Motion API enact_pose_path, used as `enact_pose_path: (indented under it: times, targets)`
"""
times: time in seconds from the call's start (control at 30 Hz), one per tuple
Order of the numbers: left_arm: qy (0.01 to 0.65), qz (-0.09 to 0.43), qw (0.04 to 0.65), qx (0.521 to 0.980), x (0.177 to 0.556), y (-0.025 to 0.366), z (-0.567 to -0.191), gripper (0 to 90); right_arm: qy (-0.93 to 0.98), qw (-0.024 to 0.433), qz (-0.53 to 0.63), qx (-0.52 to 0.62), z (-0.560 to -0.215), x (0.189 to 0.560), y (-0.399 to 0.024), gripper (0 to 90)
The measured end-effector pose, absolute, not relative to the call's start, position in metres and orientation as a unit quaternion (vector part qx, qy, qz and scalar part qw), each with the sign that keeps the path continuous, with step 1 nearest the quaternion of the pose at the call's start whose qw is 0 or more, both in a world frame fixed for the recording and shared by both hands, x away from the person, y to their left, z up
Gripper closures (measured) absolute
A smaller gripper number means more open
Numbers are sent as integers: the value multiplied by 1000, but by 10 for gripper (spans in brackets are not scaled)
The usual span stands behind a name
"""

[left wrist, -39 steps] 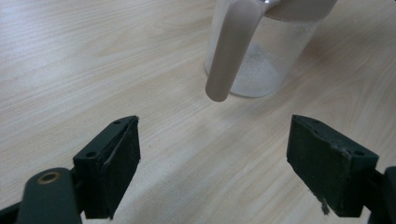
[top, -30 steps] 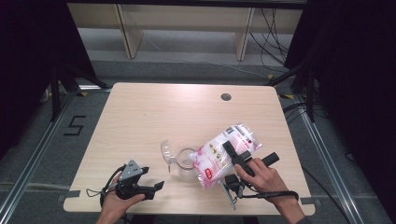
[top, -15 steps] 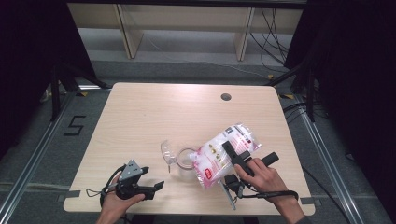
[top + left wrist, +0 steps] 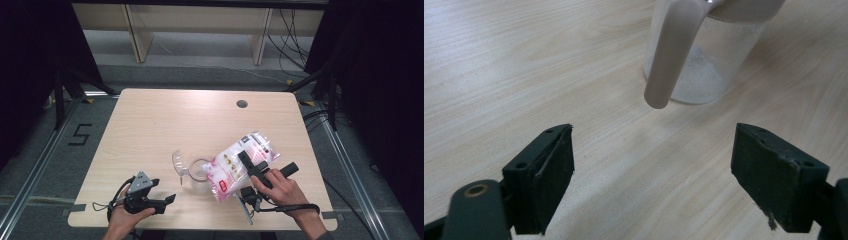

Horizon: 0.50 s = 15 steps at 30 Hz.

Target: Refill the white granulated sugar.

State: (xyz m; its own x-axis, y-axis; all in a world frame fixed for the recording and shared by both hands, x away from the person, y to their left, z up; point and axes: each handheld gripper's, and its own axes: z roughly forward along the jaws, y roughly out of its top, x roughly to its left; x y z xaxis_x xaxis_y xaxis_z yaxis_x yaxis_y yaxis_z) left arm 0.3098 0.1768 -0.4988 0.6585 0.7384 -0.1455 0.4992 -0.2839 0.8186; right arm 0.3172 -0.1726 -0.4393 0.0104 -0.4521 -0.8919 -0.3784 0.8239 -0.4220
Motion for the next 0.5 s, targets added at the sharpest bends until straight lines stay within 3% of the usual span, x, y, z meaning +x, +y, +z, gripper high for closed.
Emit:
enact_pose_path:
  times: [0.5]
  targets:
    - [394, 131, 457, 787, 309, 176, -499, 171, 701, 646, -28, -301, -437, 318, -171, 645]
